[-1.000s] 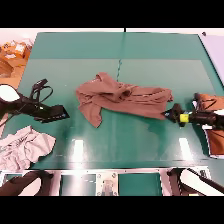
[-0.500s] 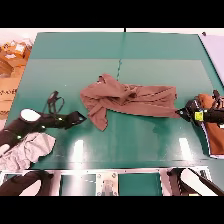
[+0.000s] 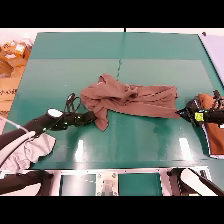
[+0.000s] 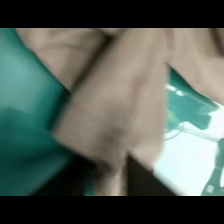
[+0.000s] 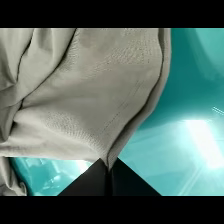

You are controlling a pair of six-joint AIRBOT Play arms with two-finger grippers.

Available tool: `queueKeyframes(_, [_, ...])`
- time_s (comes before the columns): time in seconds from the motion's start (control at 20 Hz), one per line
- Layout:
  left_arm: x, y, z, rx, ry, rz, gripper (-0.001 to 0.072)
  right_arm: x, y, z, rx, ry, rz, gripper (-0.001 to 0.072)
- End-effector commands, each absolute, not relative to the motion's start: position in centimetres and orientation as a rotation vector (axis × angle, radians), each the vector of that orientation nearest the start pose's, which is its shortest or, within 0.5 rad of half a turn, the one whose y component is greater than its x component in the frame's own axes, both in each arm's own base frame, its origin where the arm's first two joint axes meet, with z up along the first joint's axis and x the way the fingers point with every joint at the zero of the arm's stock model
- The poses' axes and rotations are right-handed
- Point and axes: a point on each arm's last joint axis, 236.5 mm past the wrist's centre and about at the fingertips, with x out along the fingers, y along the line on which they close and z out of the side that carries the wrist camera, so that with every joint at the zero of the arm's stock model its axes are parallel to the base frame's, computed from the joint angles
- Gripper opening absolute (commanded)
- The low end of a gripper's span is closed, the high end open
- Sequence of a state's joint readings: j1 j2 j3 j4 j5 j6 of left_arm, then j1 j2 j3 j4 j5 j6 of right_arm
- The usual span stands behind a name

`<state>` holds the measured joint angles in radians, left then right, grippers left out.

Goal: Fold the shirts.

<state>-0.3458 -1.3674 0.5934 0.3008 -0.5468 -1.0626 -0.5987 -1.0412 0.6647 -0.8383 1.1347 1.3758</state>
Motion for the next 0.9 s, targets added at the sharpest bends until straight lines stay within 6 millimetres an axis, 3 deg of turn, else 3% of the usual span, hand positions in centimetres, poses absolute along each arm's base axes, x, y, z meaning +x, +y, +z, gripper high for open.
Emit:
queueKeyframes(0.0, [32.9, -25.6, -9.5, -0.661, 1.203, -0.508, 0.002, 30.5, -2.2, -1.9, 0.959, 1.127, -0.008, 0.0012])
queueKeyframes(0.15, [34.4, -26.4, -4.1, -0.611, 1.147, -0.651, 0.0016, 31.8, -0.7, -0.1, 0.926, 1.098, 0.07, 0.0011])
queueKeyframes(0.25, [36.0, -24.3, 1.6, -0.474, 1.072, -0.646, 0.0015, 33.1, -0.5, 3.7, 0.905, 1.034, 0.128, 0.0011])
queueKeyframes(0.35, [37.2, -20.9, 9.6, -0.3, 0.922, -0.571, 0.0016, 34.7, -0.2, 10.0, 0.852, 0.918, 0.21, 0.0011])
queueKeyframes(0.5, [36.1, -17.0, 25.7, -0.14, 0.57, -0.51, 0.0016, 35.1, 1.7, 22.9, 0.759, 0.65, 0.34, 0.0011])
queueKeyframes(0.6, [33.2, -14.9, 35.8, -0.066, 0.336, -0.489, 0.0016, 33.3, 3.3, 31.9, 0.642, 0.444, 0.392, 0.0011])
queueKeyframes(0.7, [29.4, -13.4, 44.0, 0.02, 0.155, -0.489, 0.0017, 30.2, 4.8, 39.5, 0.501, 0.259, 0.402, 0.0011])
queueKeyframes(0.85, [23.3, -11.8, 53.4, 0.108, -0.096, -0.484, 0.0018, 24.5, 7.5, 48.6, 0.324, 0.004, 0.4, 0.0011])
